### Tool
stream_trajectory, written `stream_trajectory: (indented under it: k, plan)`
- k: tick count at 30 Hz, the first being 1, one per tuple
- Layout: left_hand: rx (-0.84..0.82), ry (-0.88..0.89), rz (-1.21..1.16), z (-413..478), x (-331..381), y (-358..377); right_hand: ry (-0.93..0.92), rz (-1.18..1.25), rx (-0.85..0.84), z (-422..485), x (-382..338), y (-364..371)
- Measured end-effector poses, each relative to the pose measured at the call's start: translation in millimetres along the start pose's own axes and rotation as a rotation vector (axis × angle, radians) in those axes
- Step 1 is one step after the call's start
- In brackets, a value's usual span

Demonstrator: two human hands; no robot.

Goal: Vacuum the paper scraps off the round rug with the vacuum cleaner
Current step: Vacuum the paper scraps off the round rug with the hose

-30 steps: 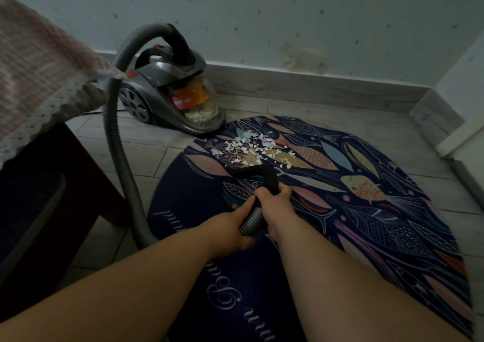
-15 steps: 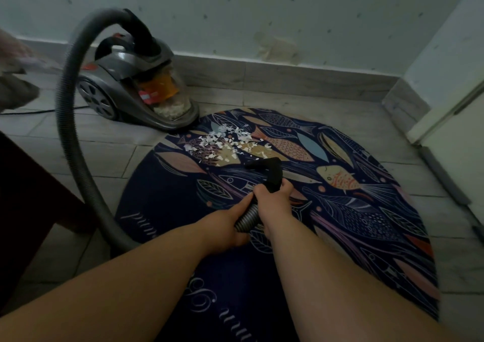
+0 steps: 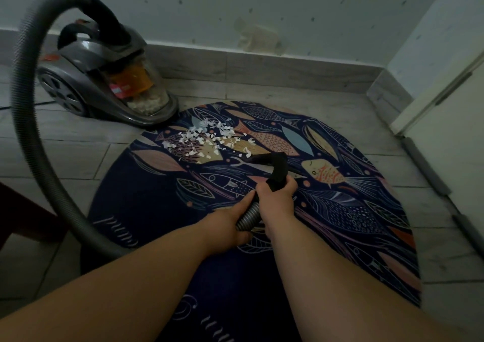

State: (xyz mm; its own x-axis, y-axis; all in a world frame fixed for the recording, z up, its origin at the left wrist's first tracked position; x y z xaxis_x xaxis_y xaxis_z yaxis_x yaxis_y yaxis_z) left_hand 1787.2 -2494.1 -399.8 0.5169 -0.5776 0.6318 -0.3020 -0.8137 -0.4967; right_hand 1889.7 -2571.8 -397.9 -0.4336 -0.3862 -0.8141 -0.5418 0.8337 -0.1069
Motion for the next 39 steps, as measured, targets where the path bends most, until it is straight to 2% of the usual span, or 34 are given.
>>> stream_trajectory:
  k: [26, 39]
  plan:
    - [0.061, -0.049, -0.044, -21, -25, -22, 0.015, -0.097, -0.135, -1, -18, 46]
    - [0.026, 0.017, -0.043, -5, -14, -19, -0.028, -0.079, -0.015, 4, -15, 29]
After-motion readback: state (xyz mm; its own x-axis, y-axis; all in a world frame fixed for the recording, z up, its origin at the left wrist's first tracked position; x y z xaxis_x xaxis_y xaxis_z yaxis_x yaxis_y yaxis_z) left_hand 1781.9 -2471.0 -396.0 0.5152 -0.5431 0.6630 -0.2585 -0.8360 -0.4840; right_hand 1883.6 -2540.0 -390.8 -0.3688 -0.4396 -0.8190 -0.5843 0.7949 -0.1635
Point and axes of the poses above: each hand's wrist, its own z-axis towards the middle knuckle, its own y-axis out of the palm, x = y × z, the point moved 9 cm from there along z, towards the middle knuckle, and after that the axes turned 11 degrees about -x, right-handed, at the moved point
